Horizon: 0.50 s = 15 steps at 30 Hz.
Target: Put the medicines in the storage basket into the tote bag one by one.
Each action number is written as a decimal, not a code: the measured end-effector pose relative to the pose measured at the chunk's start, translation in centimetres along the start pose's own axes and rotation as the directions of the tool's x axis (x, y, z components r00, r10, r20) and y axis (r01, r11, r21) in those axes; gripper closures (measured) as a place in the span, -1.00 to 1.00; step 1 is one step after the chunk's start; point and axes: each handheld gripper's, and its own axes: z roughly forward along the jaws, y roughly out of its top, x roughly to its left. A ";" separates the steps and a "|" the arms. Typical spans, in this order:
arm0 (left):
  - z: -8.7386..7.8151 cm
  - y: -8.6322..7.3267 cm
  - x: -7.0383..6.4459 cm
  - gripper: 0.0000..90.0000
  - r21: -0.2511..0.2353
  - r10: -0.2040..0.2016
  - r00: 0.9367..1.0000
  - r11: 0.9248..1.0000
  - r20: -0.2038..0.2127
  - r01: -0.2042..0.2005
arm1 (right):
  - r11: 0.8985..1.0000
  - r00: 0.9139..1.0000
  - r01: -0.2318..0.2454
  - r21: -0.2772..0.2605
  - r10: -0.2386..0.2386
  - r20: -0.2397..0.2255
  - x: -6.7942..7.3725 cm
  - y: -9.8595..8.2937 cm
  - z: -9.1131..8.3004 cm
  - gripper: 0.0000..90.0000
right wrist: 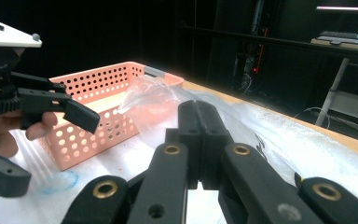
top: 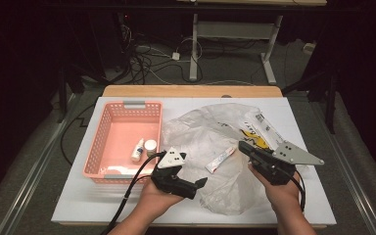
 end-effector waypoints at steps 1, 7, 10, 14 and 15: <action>-0.3 -0.1 0.1 -1.00 -0.002 0.001 1.000 1.000 -0.006 -0.001 | 1.000 1.000 0.001 0.000 -0.001 0.000 0.0 0.0 0.0 1.00; -1.8 -0.7 1.0 -1.00 -0.006 -0.016 1.000 1.000 -0.027 0.016 | 1.000 1.000 -0.001 0.001 0.001 0.002 0.0 0.0 0.0 1.00; -2.2 -1.0 1.5 -1.00 -0.014 -0.033 0.999 0.999 -0.039 0.032 | 1.000 1.000 -0.001 0.002 0.001 0.001 0.1 0.0 0.0 1.00; -2.8 -1.3 2.0 -1.00 -0.019 -0.043 0.997 0.999 -0.058 0.042 | 1.000 1.000 -0.002 0.001 0.002 0.000 0.1 0.0 -0.1 1.00; -3.0 -1.3 2.2 -1.00 -0.021 -0.045 0.997 0.999 -0.064 0.044 | 1.000 1.000 -0.003 0.001 0.003 0.001 0.1 0.0 -0.1 1.00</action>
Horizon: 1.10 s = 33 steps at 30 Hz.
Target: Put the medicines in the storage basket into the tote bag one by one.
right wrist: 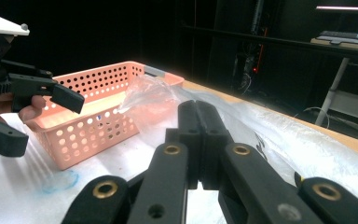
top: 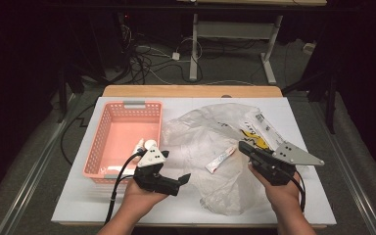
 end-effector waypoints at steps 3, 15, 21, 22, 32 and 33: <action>-0.5 -0.2 0.5 -1.00 0.002 -0.004 1.000 1.000 -0.021 0.004 | 1.000 1.000 0.001 0.000 -0.001 0.000 0.0 0.0 0.0 1.00; -2.5 -0.8 2.7 -1.00 -0.018 -0.044 0.995 0.999 -0.084 0.043 | 1.000 1.000 0.000 -0.002 0.000 0.002 -0.2 0.0 -0.2 1.00; -3.7 -1.1 4.0 -1.00 -0.028 -0.070 0.991 0.997 -0.114 0.068 | 1.000 1.000 0.004 -0.010 -0.004 -0.001 -0.3 0.1 -0.3 1.00; -3.9 -1.1 4.2 -1.00 -0.030 -0.073 0.990 0.997 -0.121 0.070 | 1.000 1.000 0.006 -0.012 -0.006 -0.001 -0.3 0.1 -0.3 1.00; -5.3 -1.8 6.0 -1.00 -0.040 -0.105 0.979 0.994 -0.173 0.100 | 1.000 1.000 -0.003 -0.010 0.003 -0.001 -0.4 0.0 -0.3 1.00; -5.4 -1.8 6.1 -1.00 -0.040 -0.109 0.978 0.994 -0.175 0.103 | 1.000 1.000 -0.004 -0.011 0.004 -0.001 -0.4 0.0 -0.3 1.00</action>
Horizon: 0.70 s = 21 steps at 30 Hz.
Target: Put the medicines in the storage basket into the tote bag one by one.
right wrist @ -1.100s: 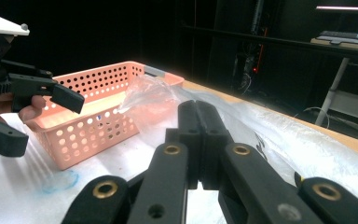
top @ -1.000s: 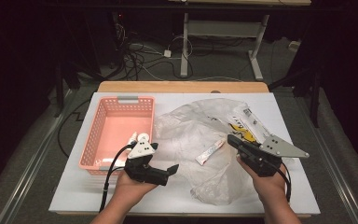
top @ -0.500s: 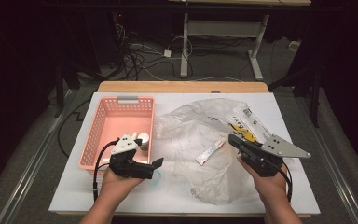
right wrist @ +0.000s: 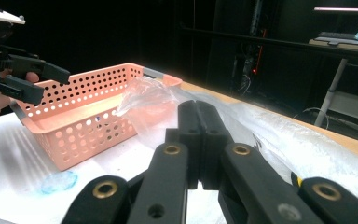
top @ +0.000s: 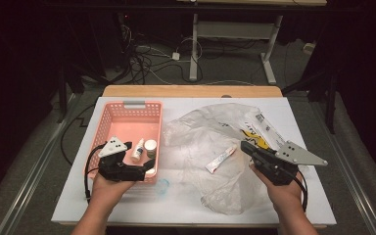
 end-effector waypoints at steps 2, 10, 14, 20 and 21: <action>-0.1 -0.1 0.3 -1.00 -0.004 -0.010 1.000 1.000 -0.003 0.010 | 1.000 1.000 0.003 -0.001 -0.003 0.001 0.0 0.0 0.0 1.00; -0.6 -0.2 1.2 -1.00 -0.039 -0.066 0.997 0.997 0.026 0.067 | 1.000 1.000 0.003 -0.002 -0.003 0.001 0.0 0.0 0.0 1.00; -0.6 0.0 1.1 -1.00 -0.035 -0.042 0.999 0.999 0.015 0.042 | 1.000 1.000 0.004 -0.003 -0.004 0.001 0.0 0.1 -0.1 1.00; -0.3 1.2 1.3 -0.95 -0.046 -0.039 0.999 0.998 0.013 0.039 | 1.000 1.000 0.004 -0.007 -0.004 0.006 0.0 0.2 -0.1 1.00; -0.1 1.5 1.4 -0.93 -0.047 -0.036 0.999 0.998 0.007 0.036 | 1.000 1.000 -0.001 -0.007 0.001 0.004 0.0 0.2 -0.1 1.00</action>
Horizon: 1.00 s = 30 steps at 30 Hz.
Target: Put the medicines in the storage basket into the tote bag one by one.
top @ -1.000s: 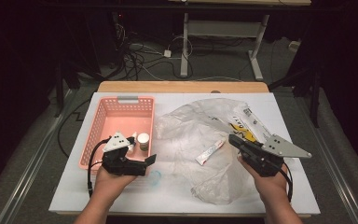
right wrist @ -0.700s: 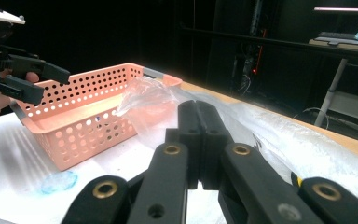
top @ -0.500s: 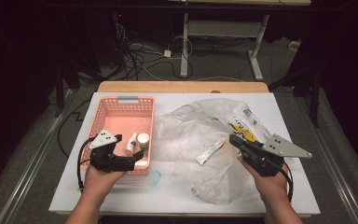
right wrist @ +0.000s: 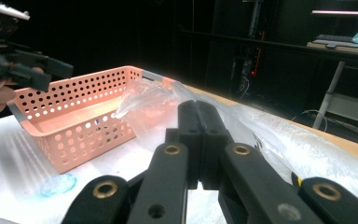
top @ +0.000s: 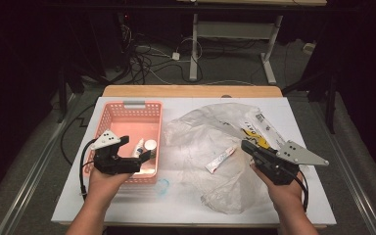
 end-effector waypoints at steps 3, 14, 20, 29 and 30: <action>0.6 0.8 0.5 -0.87 0.015 0.008 1.000 1.000 -0.012 -0.008 | 1.000 1.000 0.003 0.007 -0.003 -0.001 0.1 0.0 0.1 1.00; 3.6 2.0 2.9 -0.61 0.128 0.008 1.000 0.992 -0.024 -0.004 | 1.000 1.000 0.000 0.009 0.000 0.003 0.1 -0.1 0.2 1.00; 5.5 2.2 3.8 -0.47 0.249 0.006 0.999 0.969 -0.031 0.002 | 1.000 1.000 0.002 0.007 -0.002 0.002 0.1 -0.1 0.1 1.00; 7.0 2.1 4.3 -0.30 0.376 -0.002 1.000 0.927 0.000 0.002 | 1.000 1.000 0.002 0.003 -0.002 0.000 0.0 -0.1 0.0 1.00; 7.2 2.1 4.3 -0.27 0.391 -0.005 1.000 0.920 0.003 0.003 | 1.000 1.000 0.002 0.003 -0.002 -0.001 0.0 -0.1 0.0 1.00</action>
